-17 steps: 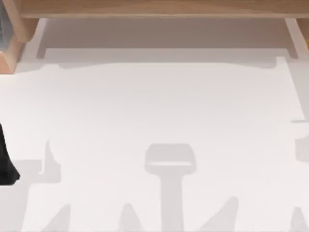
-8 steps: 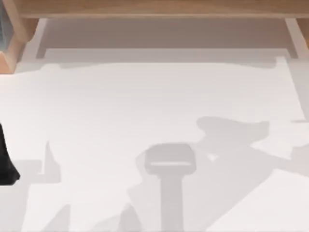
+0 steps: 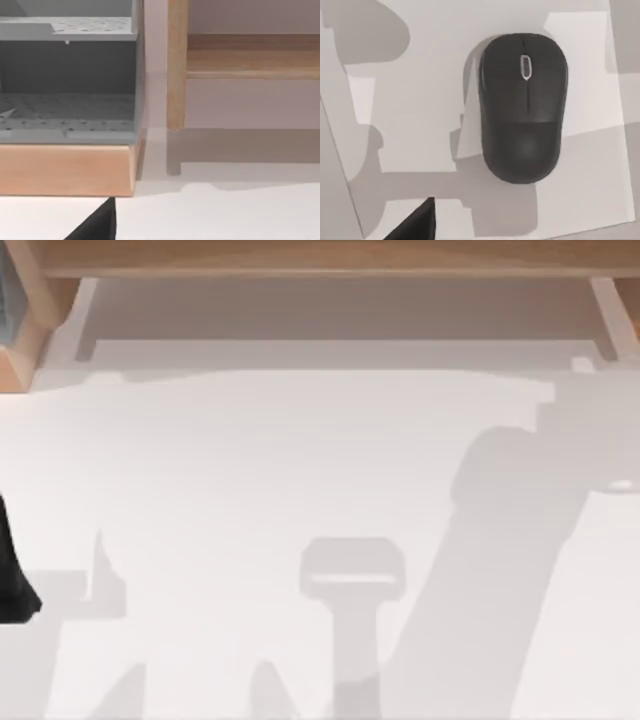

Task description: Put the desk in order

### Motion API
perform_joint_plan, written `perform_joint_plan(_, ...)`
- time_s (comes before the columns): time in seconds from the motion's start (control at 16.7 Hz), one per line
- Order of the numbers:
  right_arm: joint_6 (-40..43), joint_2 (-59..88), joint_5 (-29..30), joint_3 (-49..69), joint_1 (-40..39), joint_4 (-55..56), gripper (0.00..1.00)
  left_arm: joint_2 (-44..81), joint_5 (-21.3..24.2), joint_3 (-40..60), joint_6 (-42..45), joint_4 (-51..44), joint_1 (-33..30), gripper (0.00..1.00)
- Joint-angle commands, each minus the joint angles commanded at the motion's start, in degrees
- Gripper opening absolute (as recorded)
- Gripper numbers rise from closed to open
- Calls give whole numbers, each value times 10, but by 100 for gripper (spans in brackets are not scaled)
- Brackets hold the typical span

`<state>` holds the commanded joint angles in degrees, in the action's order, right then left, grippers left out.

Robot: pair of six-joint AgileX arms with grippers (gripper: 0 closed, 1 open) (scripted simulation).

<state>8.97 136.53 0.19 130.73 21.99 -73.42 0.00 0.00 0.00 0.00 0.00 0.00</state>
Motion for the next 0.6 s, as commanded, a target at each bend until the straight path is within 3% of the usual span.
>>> perform_joint_plan(0.3, 14, 114, -7, 103, -9, -41, 100, 0, 0, 0, 0, 0, 0, 100)
perform_joint_plan(0.6, 15, 121, -8, 112, -10, -43, 100, 0, 0, 0, 0, 0, 0, 100)
